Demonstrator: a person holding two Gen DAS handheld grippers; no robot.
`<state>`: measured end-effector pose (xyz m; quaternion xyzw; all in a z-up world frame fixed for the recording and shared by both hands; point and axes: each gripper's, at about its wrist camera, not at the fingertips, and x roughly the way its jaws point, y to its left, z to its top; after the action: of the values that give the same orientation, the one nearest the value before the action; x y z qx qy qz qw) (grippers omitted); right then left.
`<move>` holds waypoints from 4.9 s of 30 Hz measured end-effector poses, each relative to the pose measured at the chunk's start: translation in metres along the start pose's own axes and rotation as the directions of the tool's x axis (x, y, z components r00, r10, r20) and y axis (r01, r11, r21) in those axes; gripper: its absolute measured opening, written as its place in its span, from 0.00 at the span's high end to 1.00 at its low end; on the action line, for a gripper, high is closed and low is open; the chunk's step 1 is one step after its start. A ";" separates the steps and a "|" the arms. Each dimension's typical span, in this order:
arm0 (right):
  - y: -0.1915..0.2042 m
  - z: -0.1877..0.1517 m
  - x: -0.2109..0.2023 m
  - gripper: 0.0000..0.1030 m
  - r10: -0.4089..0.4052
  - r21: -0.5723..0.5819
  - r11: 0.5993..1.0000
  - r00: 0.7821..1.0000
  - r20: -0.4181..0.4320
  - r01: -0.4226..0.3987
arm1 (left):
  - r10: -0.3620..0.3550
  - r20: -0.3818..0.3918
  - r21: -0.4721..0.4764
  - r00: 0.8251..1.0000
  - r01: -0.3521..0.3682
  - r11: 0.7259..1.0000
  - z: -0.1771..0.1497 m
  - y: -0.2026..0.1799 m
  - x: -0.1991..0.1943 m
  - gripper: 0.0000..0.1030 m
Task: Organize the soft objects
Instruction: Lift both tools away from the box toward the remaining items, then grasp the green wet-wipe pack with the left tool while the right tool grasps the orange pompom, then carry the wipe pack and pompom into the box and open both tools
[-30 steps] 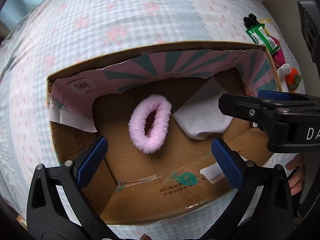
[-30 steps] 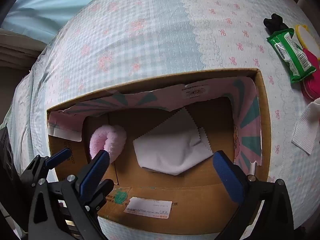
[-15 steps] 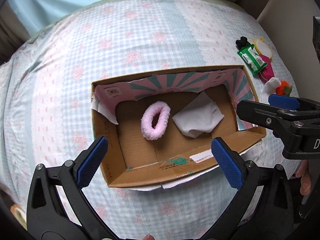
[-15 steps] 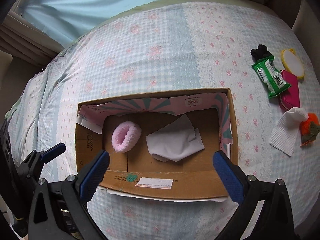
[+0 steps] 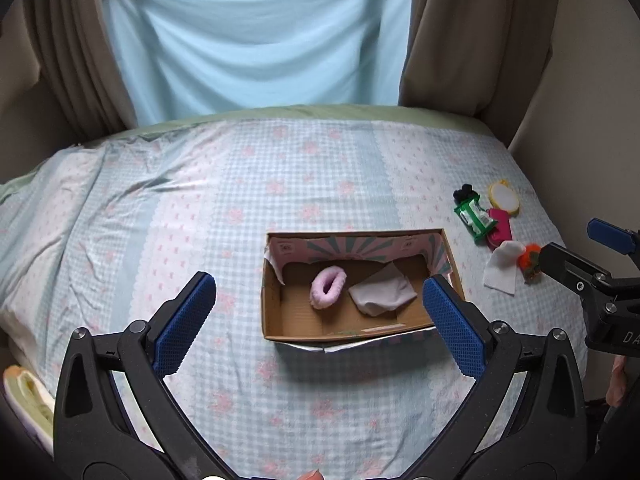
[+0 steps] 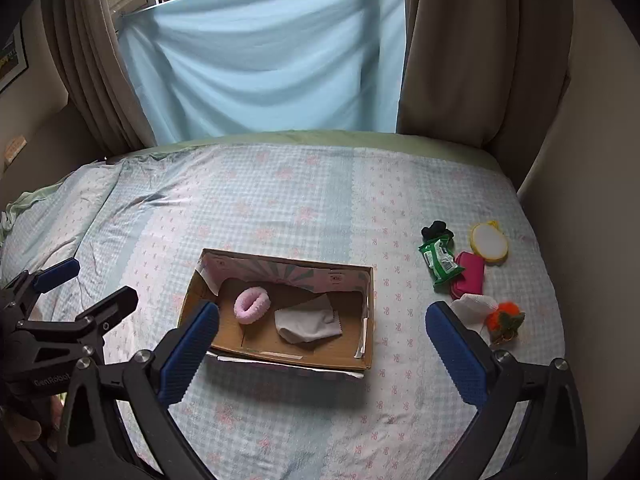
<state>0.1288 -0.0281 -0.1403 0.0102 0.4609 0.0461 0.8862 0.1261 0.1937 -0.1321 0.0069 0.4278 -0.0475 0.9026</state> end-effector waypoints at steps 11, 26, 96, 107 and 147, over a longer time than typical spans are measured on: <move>-0.033 -0.030 -0.072 0.00 -0.088 0.121 0.990 0.985 0.145 0.071 | -0.085 0.076 -0.026 0.993 0.087 0.996 0.011 -0.018 -0.039 0.00; -0.131 -0.054 -0.112 0.00 -0.261 0.281 0.938 0.947 0.185 0.204 | -0.169 0.085 0.031 0.982 0.167 0.985 0.045 -0.117 -0.020 0.00; -0.376 -0.093 0.260 0.67 -0.077 0.077 0.992 0.969 -0.234 0.097 | -0.285 -0.446 -0.208 0.849 0.211 0.955 0.044 -0.362 0.452 0.56; -0.378 -0.077 0.219 0.67 -0.106 0.099 0.988 0.984 -0.145 0.121 | -0.278 -0.378 -0.169 0.883 0.229 0.959 0.059 -0.352 0.389 0.58; -0.105 0.025 -0.012 0.67 0.005 -0.053 0.999 0.990 0.144 0.003 | -0.115 -0.144 -0.148 0.983 0.094 0.985 0.026 -0.058 0.082 0.59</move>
<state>0.1502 -0.1335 -0.1221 -0.0100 0.3944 0.0581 0.9170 0.1920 0.1279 -0.1775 -0.0755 0.4974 -0.0641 0.8619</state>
